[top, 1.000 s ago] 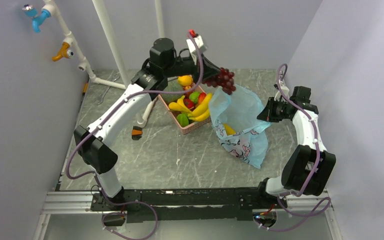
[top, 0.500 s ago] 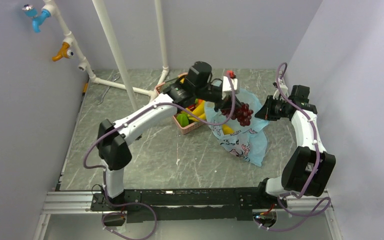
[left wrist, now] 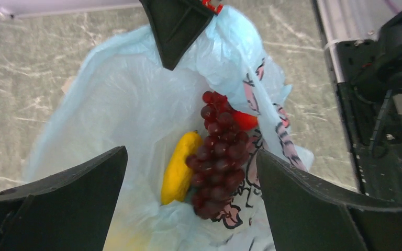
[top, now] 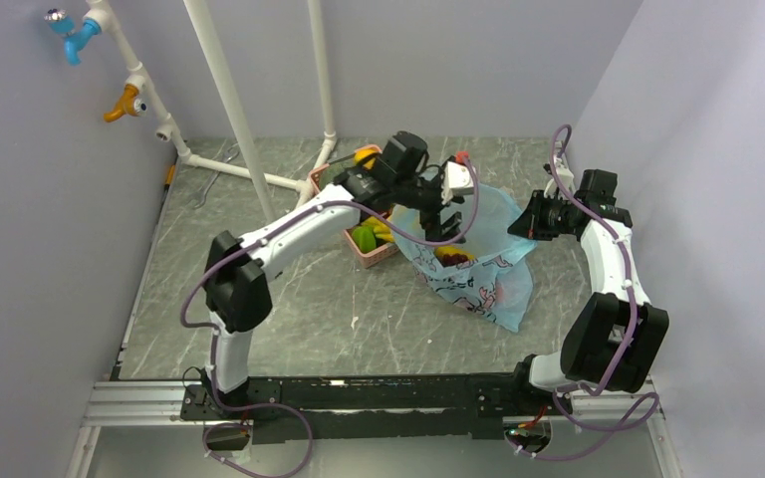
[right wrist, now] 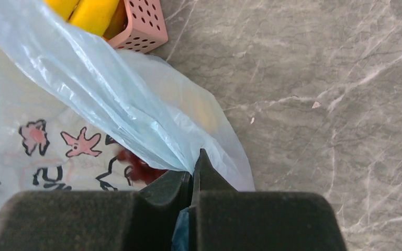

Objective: Place the fake fruits into the plastic bag and tie a complex knot

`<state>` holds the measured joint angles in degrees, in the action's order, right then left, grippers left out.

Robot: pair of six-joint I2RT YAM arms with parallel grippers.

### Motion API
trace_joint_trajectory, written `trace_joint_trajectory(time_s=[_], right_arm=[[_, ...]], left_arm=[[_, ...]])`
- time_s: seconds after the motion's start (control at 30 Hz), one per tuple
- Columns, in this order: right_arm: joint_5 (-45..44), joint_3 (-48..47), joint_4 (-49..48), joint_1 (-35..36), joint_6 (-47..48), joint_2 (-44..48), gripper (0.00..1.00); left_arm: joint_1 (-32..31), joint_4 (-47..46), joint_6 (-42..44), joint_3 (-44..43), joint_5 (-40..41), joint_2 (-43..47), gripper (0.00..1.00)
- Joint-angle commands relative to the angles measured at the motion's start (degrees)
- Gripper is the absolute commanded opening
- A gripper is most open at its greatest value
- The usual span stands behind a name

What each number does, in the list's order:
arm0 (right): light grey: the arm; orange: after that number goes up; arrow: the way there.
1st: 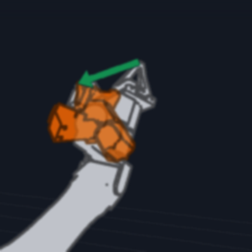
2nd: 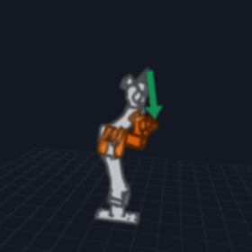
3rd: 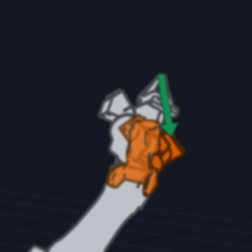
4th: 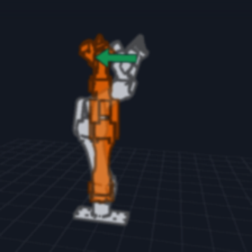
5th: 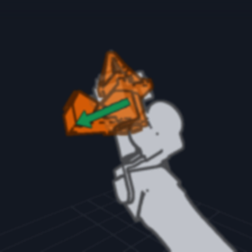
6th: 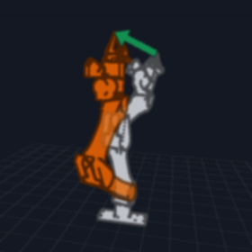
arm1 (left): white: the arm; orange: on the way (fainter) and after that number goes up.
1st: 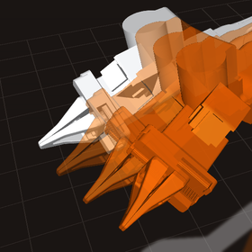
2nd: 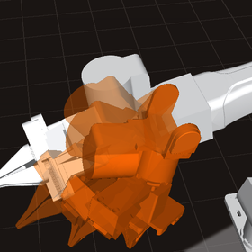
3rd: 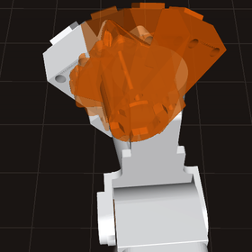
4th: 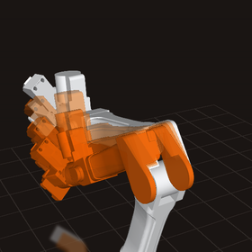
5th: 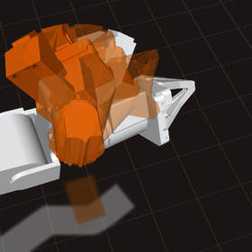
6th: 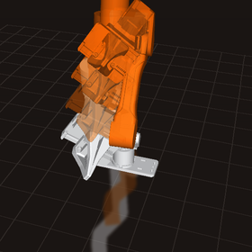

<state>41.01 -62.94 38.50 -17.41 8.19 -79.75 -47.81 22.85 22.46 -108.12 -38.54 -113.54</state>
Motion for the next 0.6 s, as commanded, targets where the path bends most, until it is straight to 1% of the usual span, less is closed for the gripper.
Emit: trace_joint_trajectory(time_s=[0.0, 0.07, 0.1, 0.17, 0.2, 0.27, 0.37, 0.43, 0.57], right_arm=[[-0.32, -0.12, -1.16, 0.05, 1.76, 0.66, 0.00], [-0.41, -0.31, -0.74, -0.75, 2.38, 0.50, 0.00], [-0.41, -0.68, -0.17, -1.35, 2.96, 0.21, 0.00], [-0.34, -1.40, 1.14, -2.81, 4.25, -0.24, 0.00], [-0.30, -1.68, 1.66, -3.59, 4.88, -0.34, 0.00], [-0.47, -2.15, 2.80, -4.80, 6.13, -0.49, 0.00], [-0.73, -2.27, 4.10, -5.84, 7.62, -0.63, 0.00], [-1.03, -2.28, 4.89, -6.26, 8.47, -0.48, 0.00], [-1.75, -2.30, 5.66, -7.19, 9.39, 0.30, 0.00]], left_arm=[[6.17, 1.49, -1.14, -2.33, -9.35, 12.12, 0.99], [11.78, 1.16, -4.12, 0.14, -14.45, 14.89, 0.99], [14.35, 0.84, -5.78, 2.03, -15.36, 16.08, 0.99], [19.17, 2.00, -5.75, 5.73, -15.29, 17.91, 1.00], [20.45, 4.13, -3.02, 7.14, -13.40, 18.14, 0.99], [21.15, 11.26, 7.08, 9.55, -8.90, 17.62, 0.99], [21.13, 14.63, 14.58, 11.82, -7.03, 14.97, 0.97], [20.99, 15.29, 15.58, 11.44, -7.47, 12.21, 0.94], [19.49, 15.82, 14.75, 8.32, -7.40, 6.53, 0.89]])
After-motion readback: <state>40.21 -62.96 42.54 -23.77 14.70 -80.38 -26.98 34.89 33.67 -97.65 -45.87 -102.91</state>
